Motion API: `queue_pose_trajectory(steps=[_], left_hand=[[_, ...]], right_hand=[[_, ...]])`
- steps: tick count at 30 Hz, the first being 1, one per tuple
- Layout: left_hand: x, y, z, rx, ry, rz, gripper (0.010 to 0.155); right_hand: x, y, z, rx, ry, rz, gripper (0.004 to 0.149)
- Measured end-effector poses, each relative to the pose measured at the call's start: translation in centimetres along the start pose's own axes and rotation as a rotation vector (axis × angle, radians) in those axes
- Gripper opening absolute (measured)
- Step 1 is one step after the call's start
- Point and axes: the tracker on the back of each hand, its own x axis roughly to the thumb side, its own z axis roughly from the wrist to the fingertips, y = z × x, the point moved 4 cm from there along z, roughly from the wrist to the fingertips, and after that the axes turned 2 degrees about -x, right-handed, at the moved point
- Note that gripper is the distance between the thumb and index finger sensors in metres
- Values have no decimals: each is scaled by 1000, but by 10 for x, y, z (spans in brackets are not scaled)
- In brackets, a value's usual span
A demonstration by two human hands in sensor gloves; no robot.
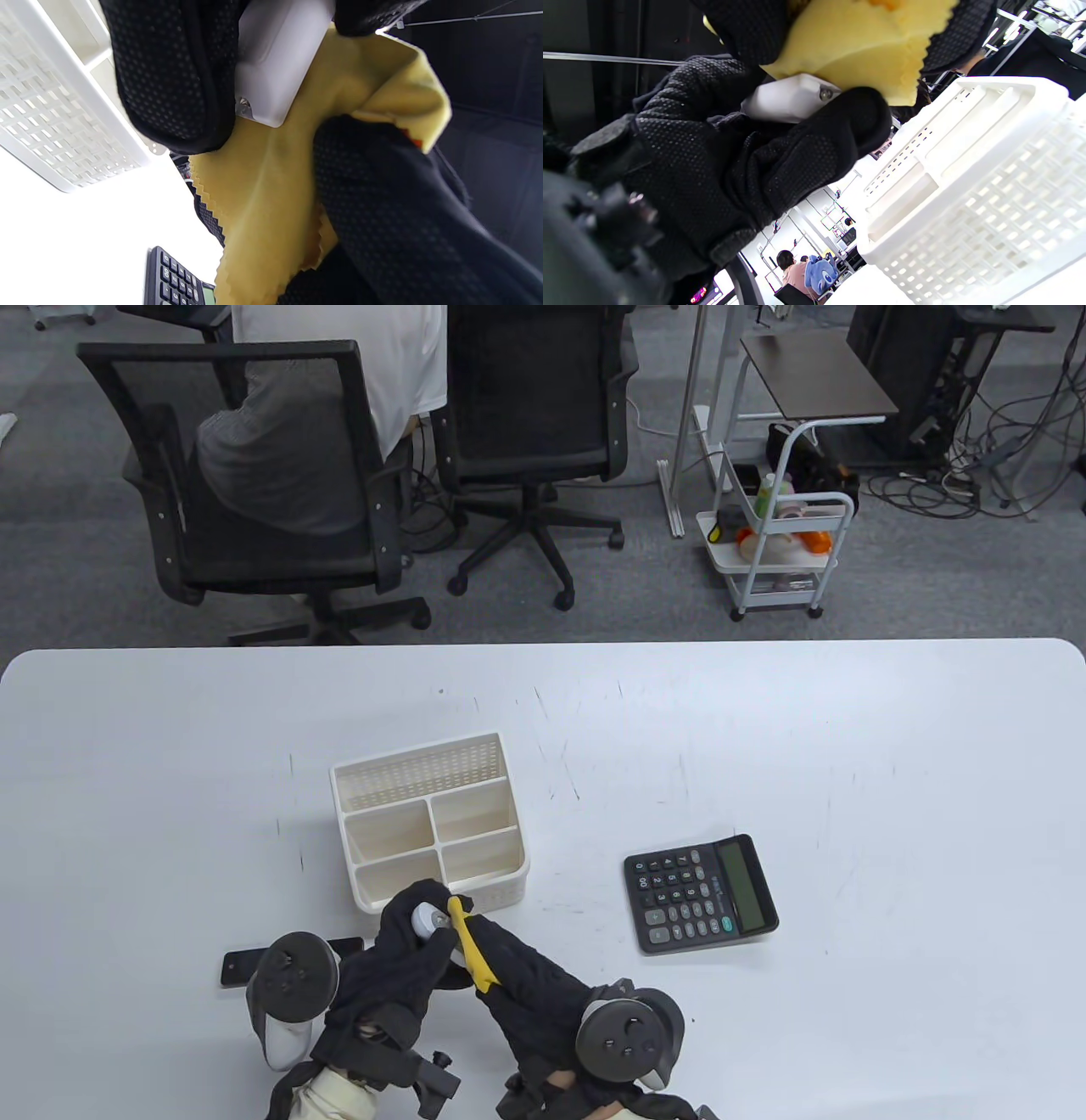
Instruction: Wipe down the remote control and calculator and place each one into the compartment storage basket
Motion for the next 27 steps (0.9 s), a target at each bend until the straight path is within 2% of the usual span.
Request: queue_pose_trajectory(steps=[2,9,15,20,24,27], left_hand=[[-1,-2,0,4,-7,-10,63],[6,11,1,-97,20,-27,60],[3,8,1,-71,3,-43,59],[3,-1,1,-30,-5,7,56],[2,-8,3,5,-24,24,55],[-3,-14,6,40,-51,-36,53]], right_hand=[[1,-1,0,5,2,-8,49],[-5,2,1,-30,-23,-97,50],[-10,5,1,-43,-74,-35,51],[-20,7,1,-62,-149,97,50],[-22,9,2,-74,-152,88,50],[-25,9,2,-74,-163,112,50]])
